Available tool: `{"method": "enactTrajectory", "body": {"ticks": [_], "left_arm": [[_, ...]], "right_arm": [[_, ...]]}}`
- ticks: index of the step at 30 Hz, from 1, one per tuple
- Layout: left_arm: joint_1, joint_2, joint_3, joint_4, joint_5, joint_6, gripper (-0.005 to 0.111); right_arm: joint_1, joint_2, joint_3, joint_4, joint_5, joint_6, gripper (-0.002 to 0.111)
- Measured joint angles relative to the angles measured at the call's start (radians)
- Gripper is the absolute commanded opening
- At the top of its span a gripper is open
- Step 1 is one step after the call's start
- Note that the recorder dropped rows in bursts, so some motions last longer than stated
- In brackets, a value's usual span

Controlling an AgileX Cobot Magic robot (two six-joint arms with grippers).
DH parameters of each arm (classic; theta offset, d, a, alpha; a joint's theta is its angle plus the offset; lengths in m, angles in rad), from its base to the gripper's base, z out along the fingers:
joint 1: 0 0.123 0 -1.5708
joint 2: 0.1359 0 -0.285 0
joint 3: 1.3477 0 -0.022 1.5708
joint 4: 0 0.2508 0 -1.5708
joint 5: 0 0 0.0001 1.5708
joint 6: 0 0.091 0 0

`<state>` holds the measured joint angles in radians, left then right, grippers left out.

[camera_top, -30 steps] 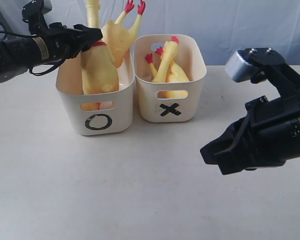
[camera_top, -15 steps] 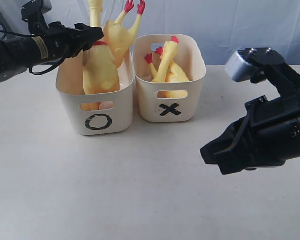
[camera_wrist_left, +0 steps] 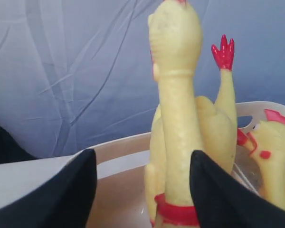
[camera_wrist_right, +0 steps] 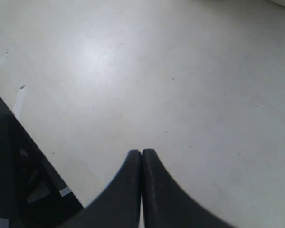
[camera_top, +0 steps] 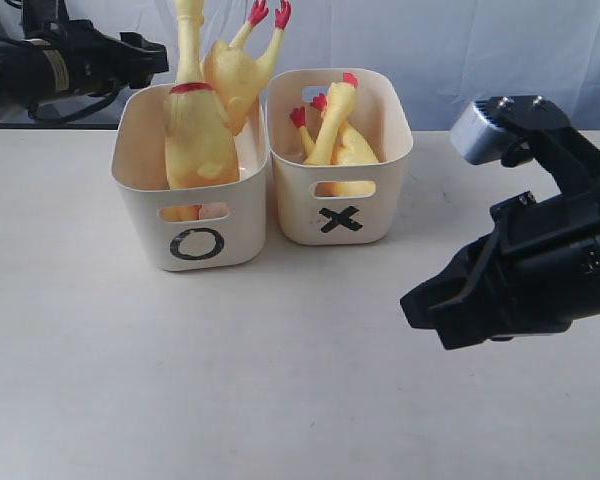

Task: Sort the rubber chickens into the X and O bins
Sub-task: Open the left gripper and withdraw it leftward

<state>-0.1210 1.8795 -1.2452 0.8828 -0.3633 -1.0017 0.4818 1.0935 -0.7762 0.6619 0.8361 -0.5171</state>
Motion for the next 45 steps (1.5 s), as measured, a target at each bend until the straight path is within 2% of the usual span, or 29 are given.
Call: {"method": "enactTrajectory", "body": {"ticks": [7, 11, 14, 17, 21, 26, 34, 39, 45], "left_arm": [[0.000, -0.029, 0.000, 0.006, -0.150, 0.008, 0.048], [0.000, -0.033, 0.000, 0.035, -0.178, 0.007, 0.029], [-0.016, -0.033, 0.000, 0.081, -0.193, 0.008, 0.012], [-0.037, -0.033, 0.000, 0.109, -0.199, 0.008, 0.000], [-0.050, -0.033, 0.000, 0.119, -0.197, 0.012, 0.000], [-0.063, -0.031, -0.002, 0.121, -0.122, 0.012, 0.000], [-0.088, -0.033, -0.008, 0.211, -0.076, 0.012, 0.000], [-0.118, -0.071, -0.008, 0.247, 0.118, 0.012, 0.000], [-0.127, -0.173, 0.030, 0.248, 0.230, 0.012, 0.000]], "right_arm": [[0.000, 0.000, 0.000, 0.000, 0.000, 0.000, -0.001], [0.000, 0.000, 0.000, 0.000, 0.000, 0.000, -0.001], [0.000, 0.000, 0.000, 0.000, 0.000, 0.000, -0.001], [0.000, 0.000, 0.000, 0.000, 0.000, 0.000, -0.001], [0.000, 0.000, 0.000, 0.000, 0.000, 0.000, -0.001], [0.000, 0.000, 0.000, 0.000, 0.000, 0.000, -0.001], [0.000, 0.000, 0.000, 0.000, 0.000, 0.000, -0.001], [0.000, 0.000, 0.000, 0.000, 0.000, 0.000, -0.001], [0.000, 0.000, 0.000, 0.000, 0.000, 0.000, -0.001]]}}
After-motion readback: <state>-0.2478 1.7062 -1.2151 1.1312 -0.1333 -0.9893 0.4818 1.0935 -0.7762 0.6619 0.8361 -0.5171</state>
